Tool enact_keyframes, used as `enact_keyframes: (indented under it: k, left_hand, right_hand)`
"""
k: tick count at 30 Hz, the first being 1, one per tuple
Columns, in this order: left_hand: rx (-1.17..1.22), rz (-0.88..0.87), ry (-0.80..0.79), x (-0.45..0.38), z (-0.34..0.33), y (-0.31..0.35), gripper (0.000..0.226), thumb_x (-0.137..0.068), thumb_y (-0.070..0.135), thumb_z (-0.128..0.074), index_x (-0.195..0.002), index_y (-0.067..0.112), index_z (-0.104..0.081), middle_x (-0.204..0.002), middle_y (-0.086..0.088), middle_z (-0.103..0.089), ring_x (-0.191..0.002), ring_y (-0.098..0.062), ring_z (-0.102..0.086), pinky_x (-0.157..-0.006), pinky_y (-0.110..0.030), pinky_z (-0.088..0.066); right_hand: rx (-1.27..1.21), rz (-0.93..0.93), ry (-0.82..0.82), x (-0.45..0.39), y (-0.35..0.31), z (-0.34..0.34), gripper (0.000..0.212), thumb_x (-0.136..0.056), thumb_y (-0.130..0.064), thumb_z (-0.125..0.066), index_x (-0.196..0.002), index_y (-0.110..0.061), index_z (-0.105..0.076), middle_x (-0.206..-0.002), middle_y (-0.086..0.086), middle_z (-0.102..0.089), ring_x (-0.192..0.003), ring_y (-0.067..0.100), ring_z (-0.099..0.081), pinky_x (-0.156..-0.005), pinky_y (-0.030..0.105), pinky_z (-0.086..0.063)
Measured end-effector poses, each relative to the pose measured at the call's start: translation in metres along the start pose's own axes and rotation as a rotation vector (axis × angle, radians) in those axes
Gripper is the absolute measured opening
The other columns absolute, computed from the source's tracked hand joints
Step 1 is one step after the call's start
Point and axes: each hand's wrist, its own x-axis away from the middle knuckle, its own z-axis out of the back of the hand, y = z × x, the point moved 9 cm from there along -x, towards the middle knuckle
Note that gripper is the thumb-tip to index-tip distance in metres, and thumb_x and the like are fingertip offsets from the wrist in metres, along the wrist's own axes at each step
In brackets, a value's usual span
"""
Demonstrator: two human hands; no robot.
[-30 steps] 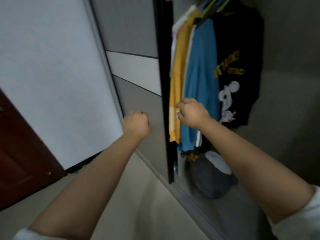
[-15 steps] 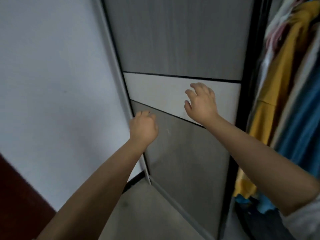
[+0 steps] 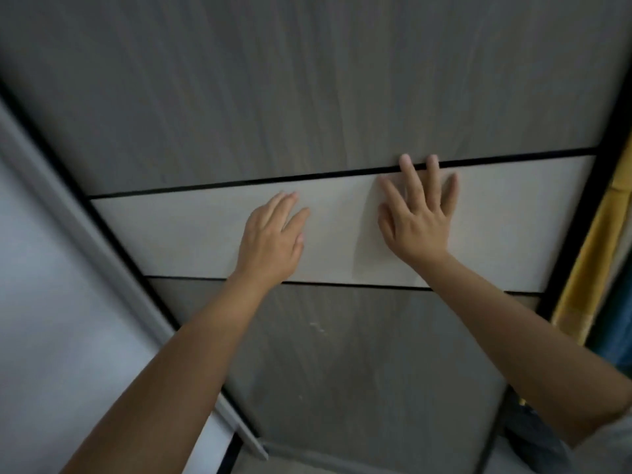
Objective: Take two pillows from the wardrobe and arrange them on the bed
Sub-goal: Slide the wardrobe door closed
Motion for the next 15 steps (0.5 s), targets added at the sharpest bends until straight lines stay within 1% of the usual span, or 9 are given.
enact_keyframes:
  k: [2, 3, 5, 8, 10, 11, 12, 13, 15]
  left_hand:
    - [-0.058, -0.113, 0.071, -0.013, -0.008, -0.016, 0.041, -0.076, 0.018, -0.043, -0.100, 0.002, -0.071, -0.112, -0.025, -0.068, -0.103, -0.043, -0.064, -0.081, -0.055, -0.053]
    - [-0.080, -0.169, 0.128, -0.017, -0.011, -0.024, 0.041, -0.076, 0.019, -0.043, -0.104, 0.005, -0.069, -0.113, -0.023, -0.068, -0.105, -0.041, -0.064, -0.083, -0.056, -0.052]
    - [-0.100, -0.300, 0.291, -0.021, -0.017, -0.037, 0.040, -0.077, 0.022, -0.045, -0.114, 0.011, -0.057, -0.115, -0.018, -0.069, -0.113, -0.033, -0.059, -0.093, -0.049, -0.048]
    - [-0.095, -0.448, 0.535, -0.021, -0.022, -0.044, 0.040, -0.080, 0.025, -0.047, -0.119, 0.015, -0.048, -0.118, -0.013, -0.067, -0.117, -0.025, -0.042, -0.104, -0.042, -0.022]
    - [-0.117, -0.470, 0.638, -0.021, -0.025, -0.045, 0.042, -0.083, 0.028, -0.045, -0.123, 0.016, -0.046, -0.125, -0.007, -0.060, -0.120, -0.023, -0.040, -0.104, -0.041, -0.013]
    - [-0.129, -0.472, 0.667, -0.020, -0.026, -0.045, 0.043, -0.085, 0.029, -0.043, -0.126, 0.016, -0.045, -0.128, -0.006, -0.057, -0.122, -0.022, -0.040, -0.105, -0.043, -0.014]
    - [-0.130, -0.478, 0.687, -0.020, -0.026, -0.045, 0.044, -0.086, 0.029, -0.042, -0.128, 0.016, -0.044, -0.130, -0.006, -0.057, -0.125, -0.022, -0.041, -0.105, -0.045, -0.017]
    - [-0.123, -0.488, 0.691, -0.020, -0.025, -0.046, 0.045, -0.086, 0.029, -0.041, -0.129, 0.015, -0.045, -0.130, -0.006, -0.059, -0.127, -0.022, -0.045, -0.103, -0.047, -0.022]
    - [-0.095, -0.514, 0.681, -0.020, -0.023, -0.045, 0.047, -0.086, 0.029, -0.041, -0.130, 0.015, -0.049, -0.131, -0.006, -0.060, -0.124, -0.022, -0.053, -0.098, -0.046, -0.027]
  right_hand:
    - [0.068, -0.042, 0.125, -0.001, -0.002, 0.001, 0.036, -0.081, -0.025, -0.054, -0.116, -0.018, -0.054, -0.119, 0.021, -0.064, -0.114, 0.052, -0.050, -0.118, 0.040, 0.006]
    - [0.103, -0.063, 0.153, -0.001, -0.003, 0.000, 0.036, -0.081, -0.026, -0.052, -0.117, -0.019, -0.051, -0.117, 0.022, -0.064, -0.113, 0.053, -0.049, -0.117, 0.037, 0.011]
    - [0.166, -0.091, 0.176, 0.001, -0.003, -0.001, 0.035, -0.080, -0.024, -0.050, -0.115, -0.018, -0.051, -0.117, 0.024, -0.063, -0.110, 0.053, -0.051, -0.117, 0.036, 0.011]
    - [0.206, -0.089, 0.210, 0.001, -0.005, 0.000, 0.034, -0.082, -0.023, -0.046, -0.115, -0.017, -0.048, -0.122, 0.027, -0.057, -0.113, 0.053, -0.044, -0.118, 0.033, 0.010]
    - [0.192, -0.142, 0.209, 0.001, -0.010, -0.002, 0.035, -0.083, -0.023, -0.042, -0.117, -0.016, -0.043, -0.121, 0.034, -0.055, -0.119, 0.054, -0.041, -0.117, 0.032, 0.012]
    - [0.162, -0.202, 0.206, 0.000, -0.014, -0.005, 0.037, -0.083, -0.024, -0.040, -0.119, -0.015, -0.039, -0.122, 0.038, -0.052, -0.127, 0.050, -0.034, -0.117, 0.037, 0.010]
    - [0.124, -0.280, 0.201, -0.002, -0.019, -0.010, 0.038, -0.084, -0.024, -0.037, -0.120, -0.014, -0.035, -0.124, 0.041, -0.048, -0.131, 0.049, -0.028, -0.116, 0.050, 0.004]
    - [0.092, -0.361, 0.211, -0.002, -0.022, -0.014, 0.039, -0.083, -0.023, -0.036, -0.120, -0.012, -0.033, -0.124, 0.045, -0.045, -0.129, 0.054, -0.026, -0.109, 0.063, -0.006]
    - [0.050, -0.492, 0.242, -0.002, -0.026, -0.016, 0.042, -0.083, -0.021, -0.032, -0.122, -0.007, -0.035, -0.125, 0.048, -0.042, -0.120, 0.065, -0.031, -0.096, 0.074, -0.018]
